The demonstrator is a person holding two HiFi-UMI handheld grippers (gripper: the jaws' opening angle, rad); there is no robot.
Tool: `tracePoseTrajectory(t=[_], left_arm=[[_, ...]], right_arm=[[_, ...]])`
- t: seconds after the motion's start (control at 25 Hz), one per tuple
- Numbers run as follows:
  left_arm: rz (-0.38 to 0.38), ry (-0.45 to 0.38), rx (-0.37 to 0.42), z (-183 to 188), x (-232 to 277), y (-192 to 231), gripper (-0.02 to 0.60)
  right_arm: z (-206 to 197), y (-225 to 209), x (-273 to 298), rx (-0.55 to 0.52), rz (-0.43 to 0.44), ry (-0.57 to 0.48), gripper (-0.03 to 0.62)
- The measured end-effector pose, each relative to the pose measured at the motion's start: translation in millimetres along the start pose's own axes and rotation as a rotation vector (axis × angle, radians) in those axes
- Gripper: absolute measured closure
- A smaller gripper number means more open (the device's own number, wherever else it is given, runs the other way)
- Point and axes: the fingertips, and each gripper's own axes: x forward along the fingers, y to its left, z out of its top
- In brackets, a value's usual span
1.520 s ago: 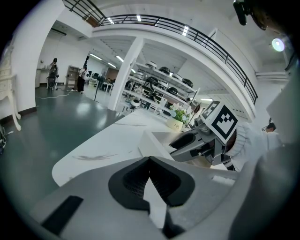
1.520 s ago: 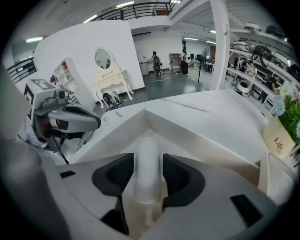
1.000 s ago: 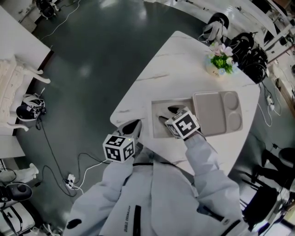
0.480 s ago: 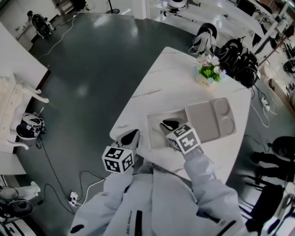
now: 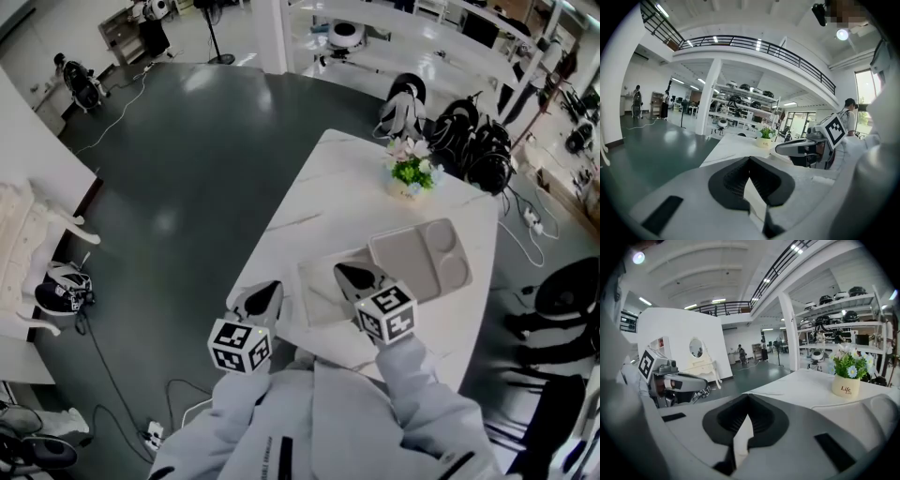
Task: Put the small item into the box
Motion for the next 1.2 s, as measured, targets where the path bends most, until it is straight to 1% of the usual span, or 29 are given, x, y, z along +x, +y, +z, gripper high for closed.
tracePoseTrajectory(t=[0.28,0.52,0.64,0.96,1.12,1.2], left_arm=[[-0.017,-0.094,0.075,32.3,-9.2,-7.6,0.583],[-0.017,-0.188,0.131,61.5,-19.8,-8.9,0.583],[-0.007,-0.227,0.142,73.9,-25.9,-8.7,0.583],[0.022,-0.300,0.164,91.4,-38.5,-3.1,0.583],[0.044,-0.332,0.176,101.8,-44.7,1.3,0.583],[0.055,-0.340,0.186,105.2,-48.6,4.1,0.583]], right_arm=[[34.1,-10.0,-36.1,0.020,-0.063,-0.215,0.600],[57.8,-22.9,-67.0,0.071,-0.118,-0.354,0.600],[69.4,-27.5,-81.6,0.076,-0.145,-0.401,0.600],[83.0,-41.9,-110.6,0.089,-0.206,-0.482,0.602],[93.8,-44.8,-123.0,0.111,-0.195,-0.544,0.602],[97.6,-45.3,-127.6,0.103,-0.202,-0.561,0.602]])
